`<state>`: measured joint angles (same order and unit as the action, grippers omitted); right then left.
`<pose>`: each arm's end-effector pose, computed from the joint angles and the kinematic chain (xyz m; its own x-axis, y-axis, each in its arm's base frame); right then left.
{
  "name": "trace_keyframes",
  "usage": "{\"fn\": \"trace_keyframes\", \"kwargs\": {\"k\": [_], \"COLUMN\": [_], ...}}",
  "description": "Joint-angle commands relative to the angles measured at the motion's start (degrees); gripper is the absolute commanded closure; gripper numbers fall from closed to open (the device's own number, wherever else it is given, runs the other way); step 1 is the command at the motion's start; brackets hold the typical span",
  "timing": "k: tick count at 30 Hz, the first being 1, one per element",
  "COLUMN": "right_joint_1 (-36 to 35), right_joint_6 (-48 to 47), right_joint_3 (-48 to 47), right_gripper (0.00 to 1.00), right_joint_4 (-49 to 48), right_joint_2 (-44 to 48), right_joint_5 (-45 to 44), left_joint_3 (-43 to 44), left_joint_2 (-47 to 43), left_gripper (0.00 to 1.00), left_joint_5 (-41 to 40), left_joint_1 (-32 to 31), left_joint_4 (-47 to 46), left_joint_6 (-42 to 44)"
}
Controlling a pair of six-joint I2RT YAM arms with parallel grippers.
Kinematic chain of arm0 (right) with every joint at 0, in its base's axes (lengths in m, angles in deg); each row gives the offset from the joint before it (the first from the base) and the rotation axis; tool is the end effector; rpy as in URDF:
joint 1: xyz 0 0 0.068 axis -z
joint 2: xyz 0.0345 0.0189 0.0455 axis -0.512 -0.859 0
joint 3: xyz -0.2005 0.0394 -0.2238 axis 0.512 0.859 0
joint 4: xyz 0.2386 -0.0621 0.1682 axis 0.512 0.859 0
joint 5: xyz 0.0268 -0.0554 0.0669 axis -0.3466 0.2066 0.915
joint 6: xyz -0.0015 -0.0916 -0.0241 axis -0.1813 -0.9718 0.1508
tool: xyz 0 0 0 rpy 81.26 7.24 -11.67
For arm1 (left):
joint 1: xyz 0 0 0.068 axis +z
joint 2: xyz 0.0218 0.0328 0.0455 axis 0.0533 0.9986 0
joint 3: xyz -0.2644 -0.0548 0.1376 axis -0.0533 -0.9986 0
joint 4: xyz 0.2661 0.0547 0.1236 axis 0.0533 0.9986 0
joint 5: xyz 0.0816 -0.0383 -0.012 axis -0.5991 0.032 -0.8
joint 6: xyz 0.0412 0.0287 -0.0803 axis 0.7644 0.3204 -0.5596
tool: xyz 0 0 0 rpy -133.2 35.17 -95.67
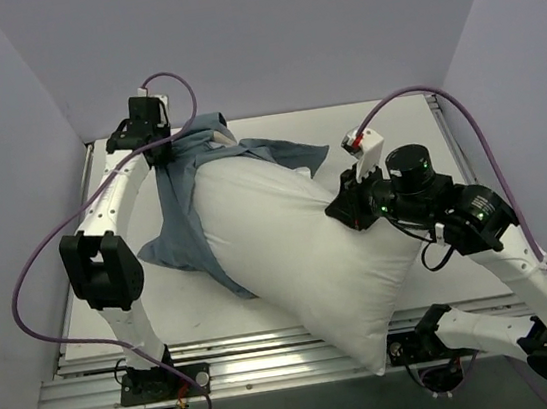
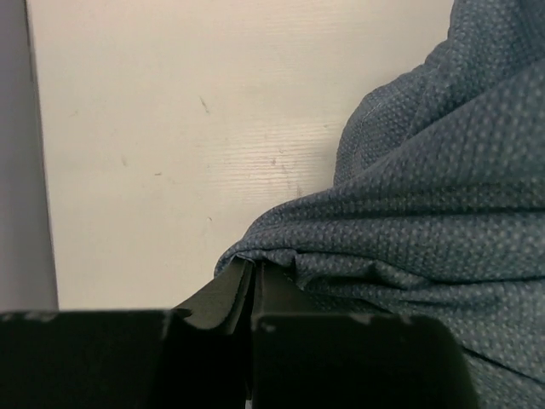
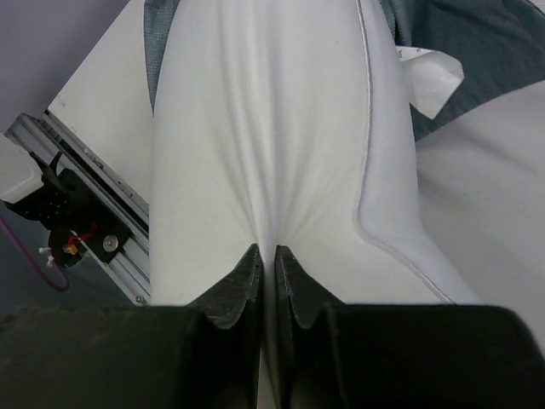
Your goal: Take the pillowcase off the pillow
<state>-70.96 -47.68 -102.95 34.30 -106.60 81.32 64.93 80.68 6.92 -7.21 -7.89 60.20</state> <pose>0.1860 0.1828 0.4761 -0.3584 -0.0214 -0.9333 -0.7368 0.6204 0.2687 0.5072 -0.0705 0.3306 -0.6924 0.1098 -0.7131 -0.0099 0.9868 0.1616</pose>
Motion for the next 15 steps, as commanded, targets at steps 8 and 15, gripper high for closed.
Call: {"fn": "trace_keyframes", "kwargs": {"k": [8,15], "right_joint_1": [0.3,-0.9], "right_joint_6": [-0.1,-1.4], "right_joint_3": [-5.0,8.4], "right_gripper": [1.00,0.87], "right_joint_4": [4.4,-7.5], "right_joint_2": [4.3,-3.0], "right_joint_5": [-5.0,-3.0], "left_joint_3": [3.6,-3.2], "left_joint_2": [4.7,-3.4], "left_gripper": [0.98,0.85], "left_joint_5": [-6.0,3.8], "left_joint_1": [6.8,-0.8], "left_joint_4": [-7.9,-18.9], "left_joint_6": [-5.0,-4.6]}}
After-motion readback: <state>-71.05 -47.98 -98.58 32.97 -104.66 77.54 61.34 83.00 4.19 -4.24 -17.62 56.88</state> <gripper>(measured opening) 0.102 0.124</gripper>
